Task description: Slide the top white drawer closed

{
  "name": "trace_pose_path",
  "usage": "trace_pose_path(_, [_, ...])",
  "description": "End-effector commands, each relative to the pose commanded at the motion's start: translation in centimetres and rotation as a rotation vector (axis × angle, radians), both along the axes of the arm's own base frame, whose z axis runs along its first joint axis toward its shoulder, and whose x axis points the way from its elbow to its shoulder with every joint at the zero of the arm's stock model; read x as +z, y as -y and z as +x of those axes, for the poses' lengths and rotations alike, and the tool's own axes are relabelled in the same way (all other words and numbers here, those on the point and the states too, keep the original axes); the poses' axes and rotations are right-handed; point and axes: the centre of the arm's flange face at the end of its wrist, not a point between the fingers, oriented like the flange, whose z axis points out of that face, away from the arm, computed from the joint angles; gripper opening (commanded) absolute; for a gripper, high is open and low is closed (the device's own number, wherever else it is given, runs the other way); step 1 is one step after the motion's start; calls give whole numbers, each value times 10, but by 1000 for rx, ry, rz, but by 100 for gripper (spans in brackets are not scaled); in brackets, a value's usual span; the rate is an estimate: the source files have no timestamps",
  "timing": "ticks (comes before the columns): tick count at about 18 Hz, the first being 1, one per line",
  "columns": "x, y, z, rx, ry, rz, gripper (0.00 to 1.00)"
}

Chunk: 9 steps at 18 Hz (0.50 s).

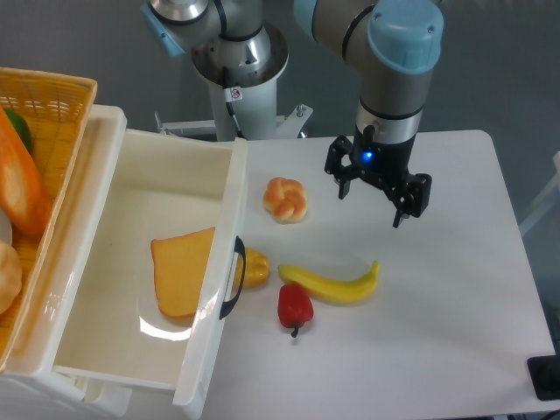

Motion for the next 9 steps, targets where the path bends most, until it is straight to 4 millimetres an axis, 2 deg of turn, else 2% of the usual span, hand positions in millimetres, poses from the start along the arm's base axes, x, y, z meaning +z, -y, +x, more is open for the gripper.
trace_pose_path(4, [1, -2, 1, -1, -9, 3, 100])
trace_pose_path(9, [-10, -15, 7, -24, 3, -5, 100])
